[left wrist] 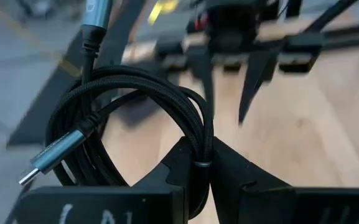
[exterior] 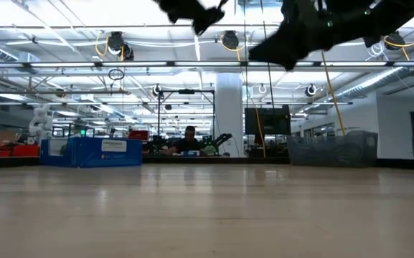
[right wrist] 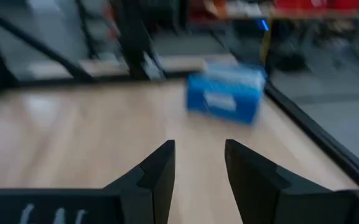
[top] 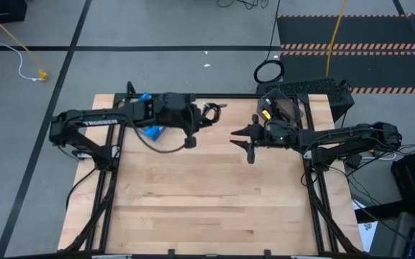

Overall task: Pick and place USB-C Cables
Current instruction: Put the black charger cable into the bin

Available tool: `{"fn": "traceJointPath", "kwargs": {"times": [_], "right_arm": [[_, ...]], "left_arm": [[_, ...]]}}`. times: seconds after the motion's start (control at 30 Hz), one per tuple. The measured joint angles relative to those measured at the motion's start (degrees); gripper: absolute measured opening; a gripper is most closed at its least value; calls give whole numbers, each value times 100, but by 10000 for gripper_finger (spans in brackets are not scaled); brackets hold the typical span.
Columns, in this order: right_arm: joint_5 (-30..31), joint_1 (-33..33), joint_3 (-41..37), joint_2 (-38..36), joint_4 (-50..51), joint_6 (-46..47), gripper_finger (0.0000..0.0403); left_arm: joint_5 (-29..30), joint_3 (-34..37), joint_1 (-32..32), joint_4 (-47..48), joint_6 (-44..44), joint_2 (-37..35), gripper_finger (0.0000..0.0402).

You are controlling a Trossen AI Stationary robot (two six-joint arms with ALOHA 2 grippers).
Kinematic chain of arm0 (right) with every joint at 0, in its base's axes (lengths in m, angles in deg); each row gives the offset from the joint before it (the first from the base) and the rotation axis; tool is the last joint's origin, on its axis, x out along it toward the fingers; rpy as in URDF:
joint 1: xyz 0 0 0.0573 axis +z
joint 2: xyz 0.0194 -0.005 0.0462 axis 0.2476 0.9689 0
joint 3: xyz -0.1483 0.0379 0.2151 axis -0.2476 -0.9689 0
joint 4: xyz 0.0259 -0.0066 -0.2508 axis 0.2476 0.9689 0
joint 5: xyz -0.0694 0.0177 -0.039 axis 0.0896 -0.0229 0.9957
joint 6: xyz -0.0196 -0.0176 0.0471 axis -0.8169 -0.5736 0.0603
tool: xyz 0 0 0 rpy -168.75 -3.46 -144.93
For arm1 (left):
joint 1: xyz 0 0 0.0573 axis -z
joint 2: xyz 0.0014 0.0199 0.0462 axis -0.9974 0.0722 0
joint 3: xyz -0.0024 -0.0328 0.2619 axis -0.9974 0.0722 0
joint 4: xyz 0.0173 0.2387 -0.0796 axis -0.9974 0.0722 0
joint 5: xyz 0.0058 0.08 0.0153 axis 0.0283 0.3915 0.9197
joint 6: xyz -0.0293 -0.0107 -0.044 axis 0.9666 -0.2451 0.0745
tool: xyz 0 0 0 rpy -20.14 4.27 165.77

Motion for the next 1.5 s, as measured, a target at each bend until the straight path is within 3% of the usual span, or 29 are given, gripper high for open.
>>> {"fn": "traceJointPath", "kwargs": {"times": [0.27,0.63,0.8,1.23,1.5], "right_arm": [[-855,10,0,0,-1928,463,134],[-1061,467,-1,0,-2718,883,135],[-1061,564,-11,-58,-2608,826,135],[-1050,566,0,-1341,-516,417,137],[-1054,568,0,-1011,-608,382,197]], "left_arm": [[-12,-1,727,-1932,-350,306,41],[1,-2,1202,-2197,-441,737,41],[188,-2,1320,-2212,-571,797,41],[767,-2,1425,-1845,-918,778,42],[787,-2,1425,-1884,-1152,906,42]]}}
